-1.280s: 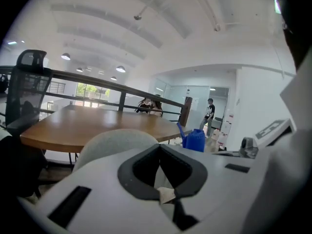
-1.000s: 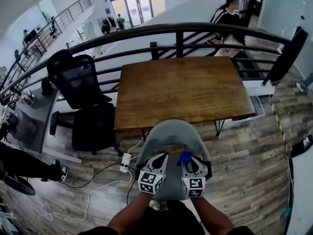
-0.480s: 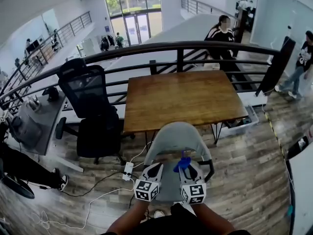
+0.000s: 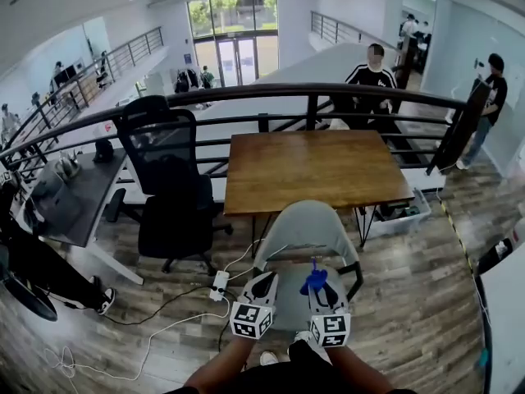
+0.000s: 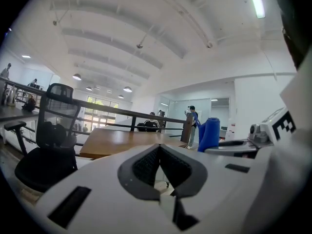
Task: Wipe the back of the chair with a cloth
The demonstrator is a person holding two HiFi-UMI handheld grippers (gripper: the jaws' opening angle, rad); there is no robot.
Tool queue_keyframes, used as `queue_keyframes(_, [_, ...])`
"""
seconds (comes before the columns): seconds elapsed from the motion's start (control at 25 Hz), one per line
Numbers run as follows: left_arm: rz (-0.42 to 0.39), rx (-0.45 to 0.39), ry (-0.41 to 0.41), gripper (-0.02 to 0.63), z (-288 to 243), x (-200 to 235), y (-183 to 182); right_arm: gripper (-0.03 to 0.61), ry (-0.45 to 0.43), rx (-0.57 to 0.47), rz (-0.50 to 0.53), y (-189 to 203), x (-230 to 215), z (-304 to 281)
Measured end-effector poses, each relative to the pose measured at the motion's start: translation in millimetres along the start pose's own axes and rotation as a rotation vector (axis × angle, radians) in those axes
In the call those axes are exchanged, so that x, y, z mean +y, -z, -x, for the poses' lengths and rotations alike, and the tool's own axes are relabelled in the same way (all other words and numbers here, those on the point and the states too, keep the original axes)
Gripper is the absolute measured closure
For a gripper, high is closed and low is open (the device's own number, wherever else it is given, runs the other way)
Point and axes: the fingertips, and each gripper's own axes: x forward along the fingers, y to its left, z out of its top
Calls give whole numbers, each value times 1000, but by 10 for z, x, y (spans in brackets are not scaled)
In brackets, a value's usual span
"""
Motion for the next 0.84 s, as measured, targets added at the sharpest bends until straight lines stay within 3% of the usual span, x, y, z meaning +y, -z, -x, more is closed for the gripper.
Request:
queue_keyframes(0.24, [-8,16,-11,611,201,-66,-8,456,47,-10,2,-33,-71,147])
queue_keyframes(0.52, [-25,33,-68,611,152,-105,-60,454,39,-21,-3,-99,-301,178])
queue_keyframes(0.84, [-27,41,-65,611,-13,-447,-28,454,19,-39,-7,-136,-542,270])
